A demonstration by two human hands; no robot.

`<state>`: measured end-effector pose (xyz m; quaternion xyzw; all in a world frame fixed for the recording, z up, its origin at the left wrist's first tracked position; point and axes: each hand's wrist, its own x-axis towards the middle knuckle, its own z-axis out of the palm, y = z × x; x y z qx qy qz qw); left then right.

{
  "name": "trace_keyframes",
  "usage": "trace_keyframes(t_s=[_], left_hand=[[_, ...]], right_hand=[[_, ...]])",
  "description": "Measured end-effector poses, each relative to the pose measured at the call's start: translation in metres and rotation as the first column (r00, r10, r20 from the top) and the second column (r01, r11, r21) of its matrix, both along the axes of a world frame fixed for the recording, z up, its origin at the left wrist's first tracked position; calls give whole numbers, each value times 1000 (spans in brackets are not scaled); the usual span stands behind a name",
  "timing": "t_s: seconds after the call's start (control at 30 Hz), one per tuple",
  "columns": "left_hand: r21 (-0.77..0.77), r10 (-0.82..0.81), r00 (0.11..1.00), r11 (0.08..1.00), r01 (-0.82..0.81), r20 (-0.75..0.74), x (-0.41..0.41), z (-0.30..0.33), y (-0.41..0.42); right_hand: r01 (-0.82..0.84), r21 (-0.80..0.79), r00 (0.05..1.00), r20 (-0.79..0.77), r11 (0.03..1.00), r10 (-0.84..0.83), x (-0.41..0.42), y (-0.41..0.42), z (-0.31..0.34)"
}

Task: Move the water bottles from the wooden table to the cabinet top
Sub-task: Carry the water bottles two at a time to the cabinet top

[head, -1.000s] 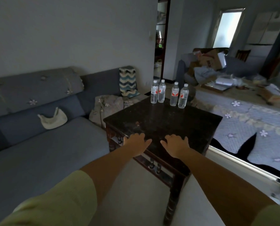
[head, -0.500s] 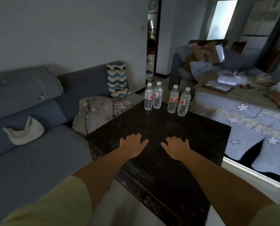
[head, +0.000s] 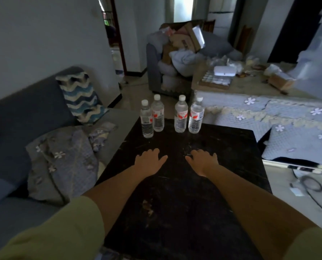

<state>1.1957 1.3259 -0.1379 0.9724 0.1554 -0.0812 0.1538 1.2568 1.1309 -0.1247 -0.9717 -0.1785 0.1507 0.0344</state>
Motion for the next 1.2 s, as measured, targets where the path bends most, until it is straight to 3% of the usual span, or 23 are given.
trace_keyframes(t_s=[0.3,0.47,0.57,0.7,0.8,0.9,1.2], left_hand=[[-198,-113,993,973,119,44,81,-14,7],[-320,-77,997,944,78,15,139,-37,19],[-405,-34,999,913,35,10,181,-58,28],[-591,122,990,804,-60,66,244,-85,21],[-660,148,969,751,21,199,286,-96,13],[-749,227,917,654,107,329,324,-109,8],[-779,380,857,626,37,347,354,-141,2]], right_hand=[[166,50,986,-41,985,-164,68,16,-26],[332,228,943,-103,915,-317,137,25,-49],[439,399,896,-135,805,-422,179,33,-67],[547,619,810,-222,564,-542,238,35,-93],[545,754,799,-334,367,-499,273,35,-111],[476,845,839,-354,243,-412,299,40,-129],[379,878,854,-210,292,-477,313,57,-152]])
